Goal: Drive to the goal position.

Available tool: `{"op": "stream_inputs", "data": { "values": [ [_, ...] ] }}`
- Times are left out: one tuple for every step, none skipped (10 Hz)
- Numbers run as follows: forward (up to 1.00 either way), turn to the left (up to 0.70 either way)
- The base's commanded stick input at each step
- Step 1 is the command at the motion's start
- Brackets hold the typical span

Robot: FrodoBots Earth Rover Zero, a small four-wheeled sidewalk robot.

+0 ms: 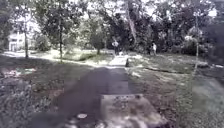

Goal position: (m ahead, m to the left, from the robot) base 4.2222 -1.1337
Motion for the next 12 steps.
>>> {"op": "stream_inputs", "data": {
  "values": [
    [0.7,0.0],
    [0.7,0.0],
    [0.7,0.0],
    [0.7,0.0],
    [0.7,0.0],
    [0.7,0.0],
    [0.7,0.0],
    [0.7,0.0],
    [0.7,0.0],
    [0.7,0.0],
    [0.7,-0.09],
    [0.7,-0.35]
  ]
}}
